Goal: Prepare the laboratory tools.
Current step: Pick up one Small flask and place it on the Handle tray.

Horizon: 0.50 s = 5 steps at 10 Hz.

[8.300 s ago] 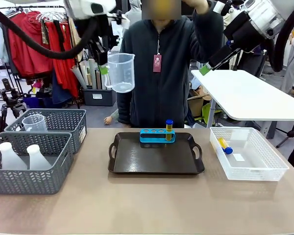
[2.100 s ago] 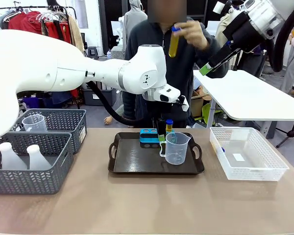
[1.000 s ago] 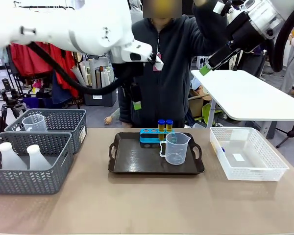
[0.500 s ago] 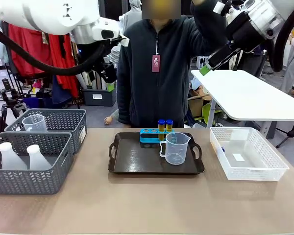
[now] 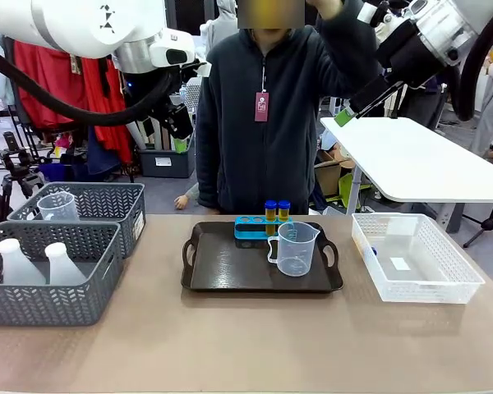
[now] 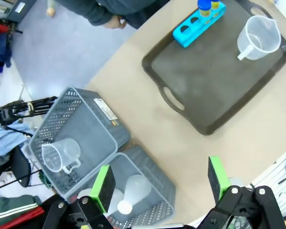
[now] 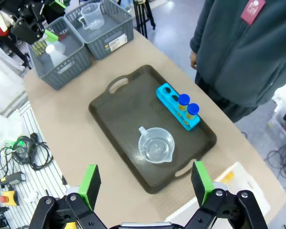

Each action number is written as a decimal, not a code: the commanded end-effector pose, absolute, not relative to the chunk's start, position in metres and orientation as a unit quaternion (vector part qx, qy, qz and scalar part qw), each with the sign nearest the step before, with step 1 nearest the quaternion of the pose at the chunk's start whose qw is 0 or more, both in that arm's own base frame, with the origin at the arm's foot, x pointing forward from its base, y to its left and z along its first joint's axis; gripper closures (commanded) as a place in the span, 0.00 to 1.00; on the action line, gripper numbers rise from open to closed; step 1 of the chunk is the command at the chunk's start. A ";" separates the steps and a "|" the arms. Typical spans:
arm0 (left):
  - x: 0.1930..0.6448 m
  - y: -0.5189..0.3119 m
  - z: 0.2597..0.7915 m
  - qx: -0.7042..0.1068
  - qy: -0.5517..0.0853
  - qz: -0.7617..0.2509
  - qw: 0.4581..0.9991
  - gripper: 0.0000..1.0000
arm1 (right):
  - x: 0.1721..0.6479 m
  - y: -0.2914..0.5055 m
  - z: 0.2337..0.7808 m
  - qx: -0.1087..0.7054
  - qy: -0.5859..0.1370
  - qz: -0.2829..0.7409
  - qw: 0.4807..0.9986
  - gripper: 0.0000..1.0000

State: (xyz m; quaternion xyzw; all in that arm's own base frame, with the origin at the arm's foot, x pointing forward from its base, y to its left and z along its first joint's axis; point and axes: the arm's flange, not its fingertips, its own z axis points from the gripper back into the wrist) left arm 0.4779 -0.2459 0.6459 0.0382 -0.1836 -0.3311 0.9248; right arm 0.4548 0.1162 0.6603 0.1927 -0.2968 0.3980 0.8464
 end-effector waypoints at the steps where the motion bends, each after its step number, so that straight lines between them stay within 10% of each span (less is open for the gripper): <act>1: 0.477 -0.245 0.646 0.039 -0.184 -0.331 0.925 0.00 | 0.455 0.115 0.661 0.196 -0.300 0.398 0.844 0.00; 5: 0.439 -0.204 0.632 0.100 -0.157 -0.248 0.951 0.00 | 0.455 0.115 0.661 0.196 -0.300 0.398 0.844 0.00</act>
